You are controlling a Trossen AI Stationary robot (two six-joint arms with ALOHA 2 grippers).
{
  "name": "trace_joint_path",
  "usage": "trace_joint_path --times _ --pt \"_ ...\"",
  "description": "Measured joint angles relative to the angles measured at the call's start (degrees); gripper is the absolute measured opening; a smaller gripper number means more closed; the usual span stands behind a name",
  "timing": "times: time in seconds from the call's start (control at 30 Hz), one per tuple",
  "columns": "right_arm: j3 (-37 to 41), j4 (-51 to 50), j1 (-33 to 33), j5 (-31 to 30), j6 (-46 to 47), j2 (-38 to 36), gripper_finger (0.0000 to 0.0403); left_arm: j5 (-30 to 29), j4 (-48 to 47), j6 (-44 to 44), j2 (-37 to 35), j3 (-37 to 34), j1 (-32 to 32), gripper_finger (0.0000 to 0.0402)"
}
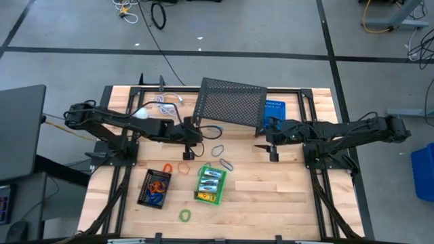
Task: Pick & Place Office Desk Supplies
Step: Put the orange rubberband into the blue bin
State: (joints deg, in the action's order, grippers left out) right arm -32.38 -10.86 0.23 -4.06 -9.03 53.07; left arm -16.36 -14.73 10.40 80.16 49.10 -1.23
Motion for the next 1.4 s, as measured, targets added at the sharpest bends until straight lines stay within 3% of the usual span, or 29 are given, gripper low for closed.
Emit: trace_joint_path --times 0.1,0.27,0.43,0.67,1.07,1.4 --pt "0.0 4.1 0.4 2.7 -2.1 0.7 0.0204 3.6 1.9 2.9 0.0 3.1 0.2 0.0001" --pt "0.0 10.5 0.3 6.3 -4.7 3.6 0.0204 14.7 10.5 8.2 0.0 5.3 0.3 0.0001" --pt "0.0 15.4 0.3 6.4 -9.6 6.4 0.0204 26.0 16.9 8.2 0.0 5.5 2.2 0.0001" --pt "0.0 24.3 0.2 9.0 -11.9 10.3 0.0204 34.8 24.5 7.8 2.6 5.5 4.1 0.0001" --pt "0.0 30.1 -0.5 12.5 -12.2 12.3 0.0204 45.9 36.9 5.1 9.6 5.9 7.9 0.0001" --pt "0.0 31.6 -1.8 11.9 -11.3 13.7 0.0204 51.1 37.0 5.5 15.3 12.3 8.0 0.0001"
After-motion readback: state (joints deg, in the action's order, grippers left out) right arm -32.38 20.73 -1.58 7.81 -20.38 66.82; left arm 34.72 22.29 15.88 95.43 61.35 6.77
